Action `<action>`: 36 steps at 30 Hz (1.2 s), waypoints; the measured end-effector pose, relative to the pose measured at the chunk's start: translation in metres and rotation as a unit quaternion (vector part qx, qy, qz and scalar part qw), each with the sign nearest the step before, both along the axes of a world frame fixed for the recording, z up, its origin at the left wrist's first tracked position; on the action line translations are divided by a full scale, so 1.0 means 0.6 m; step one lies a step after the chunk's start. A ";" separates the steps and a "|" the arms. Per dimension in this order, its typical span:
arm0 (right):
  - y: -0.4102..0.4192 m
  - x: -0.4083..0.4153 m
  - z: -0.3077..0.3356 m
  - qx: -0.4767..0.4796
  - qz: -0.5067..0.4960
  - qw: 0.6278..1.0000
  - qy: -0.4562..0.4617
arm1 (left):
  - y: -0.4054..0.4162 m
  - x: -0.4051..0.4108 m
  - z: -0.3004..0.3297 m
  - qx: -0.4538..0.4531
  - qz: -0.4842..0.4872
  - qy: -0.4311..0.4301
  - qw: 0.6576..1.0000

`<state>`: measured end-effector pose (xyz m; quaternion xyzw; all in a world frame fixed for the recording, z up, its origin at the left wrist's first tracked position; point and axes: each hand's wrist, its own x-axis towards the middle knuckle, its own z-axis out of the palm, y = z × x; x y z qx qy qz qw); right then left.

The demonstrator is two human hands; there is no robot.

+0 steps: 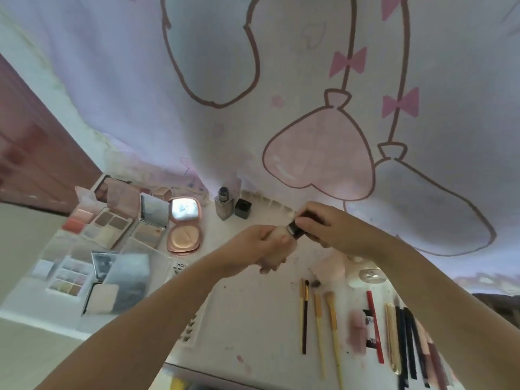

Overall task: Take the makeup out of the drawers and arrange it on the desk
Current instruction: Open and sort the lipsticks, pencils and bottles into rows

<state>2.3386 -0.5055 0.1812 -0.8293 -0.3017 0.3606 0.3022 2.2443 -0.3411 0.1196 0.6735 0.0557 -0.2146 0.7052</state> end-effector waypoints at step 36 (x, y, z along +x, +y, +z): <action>0.094 -0.127 0.109 0.044 0.057 0.994 -0.083 | 0.115 -0.180 0.090 0.270 0.107 -0.095 0.952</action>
